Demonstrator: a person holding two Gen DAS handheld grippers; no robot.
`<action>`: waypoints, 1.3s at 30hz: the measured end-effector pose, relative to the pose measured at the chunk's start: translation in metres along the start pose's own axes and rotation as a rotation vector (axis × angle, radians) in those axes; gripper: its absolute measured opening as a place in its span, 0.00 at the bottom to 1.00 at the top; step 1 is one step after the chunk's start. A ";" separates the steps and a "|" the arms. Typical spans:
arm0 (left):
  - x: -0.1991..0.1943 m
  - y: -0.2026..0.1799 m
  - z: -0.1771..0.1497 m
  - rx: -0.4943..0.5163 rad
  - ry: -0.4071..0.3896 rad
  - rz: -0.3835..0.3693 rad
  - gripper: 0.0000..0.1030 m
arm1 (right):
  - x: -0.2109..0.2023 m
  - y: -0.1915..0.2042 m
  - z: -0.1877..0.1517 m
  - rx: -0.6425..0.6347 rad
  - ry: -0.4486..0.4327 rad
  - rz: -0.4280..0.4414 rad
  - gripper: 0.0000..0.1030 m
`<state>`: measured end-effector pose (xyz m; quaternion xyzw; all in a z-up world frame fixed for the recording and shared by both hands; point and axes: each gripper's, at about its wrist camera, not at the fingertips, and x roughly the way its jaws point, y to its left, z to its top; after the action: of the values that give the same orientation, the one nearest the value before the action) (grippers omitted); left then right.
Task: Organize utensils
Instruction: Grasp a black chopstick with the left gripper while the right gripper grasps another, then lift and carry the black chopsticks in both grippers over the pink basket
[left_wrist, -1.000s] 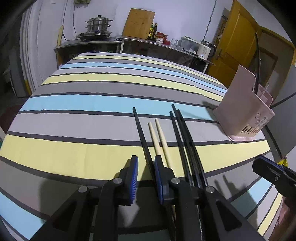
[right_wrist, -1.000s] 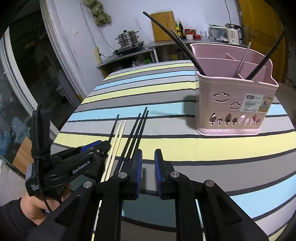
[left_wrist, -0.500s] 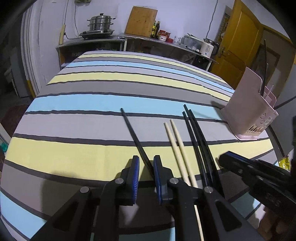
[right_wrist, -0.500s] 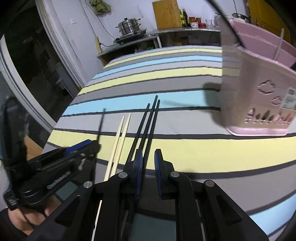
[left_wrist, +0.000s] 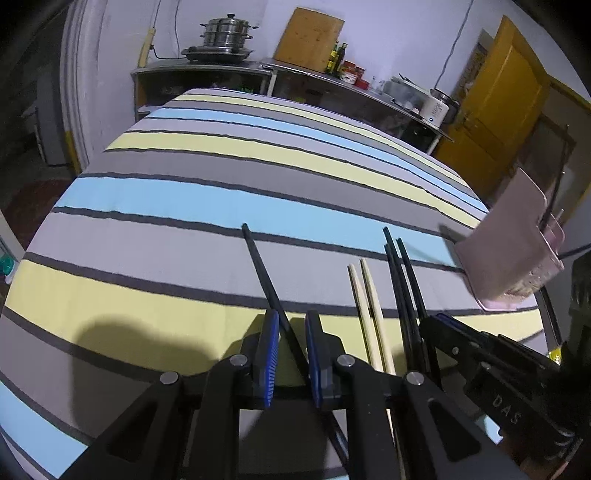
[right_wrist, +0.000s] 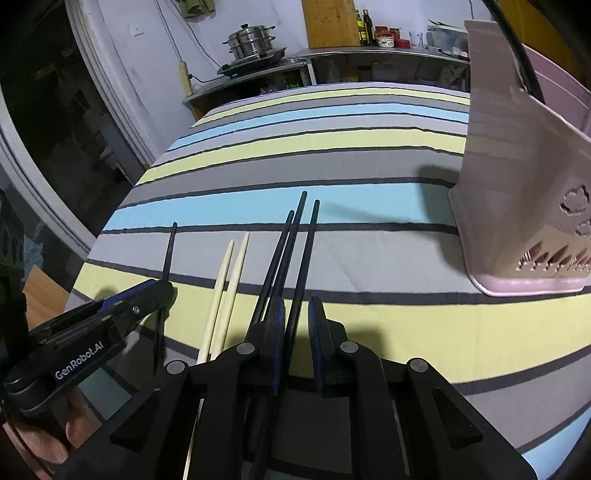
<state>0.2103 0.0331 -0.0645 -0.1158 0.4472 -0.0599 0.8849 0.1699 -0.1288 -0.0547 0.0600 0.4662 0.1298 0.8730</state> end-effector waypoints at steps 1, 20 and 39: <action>0.000 -0.001 0.000 0.006 -0.006 0.006 0.15 | 0.000 0.000 0.000 -0.001 -0.003 -0.004 0.13; -0.026 -0.008 0.005 0.075 -0.016 -0.016 0.05 | -0.029 0.001 0.008 -0.013 -0.052 0.022 0.05; -0.146 -0.048 0.031 0.163 -0.193 -0.173 0.04 | -0.144 0.007 0.014 -0.003 -0.240 0.089 0.05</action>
<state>0.1480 0.0221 0.0794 -0.0869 0.3422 -0.1607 0.9217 0.1035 -0.1625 0.0693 0.0946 0.3550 0.1610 0.9160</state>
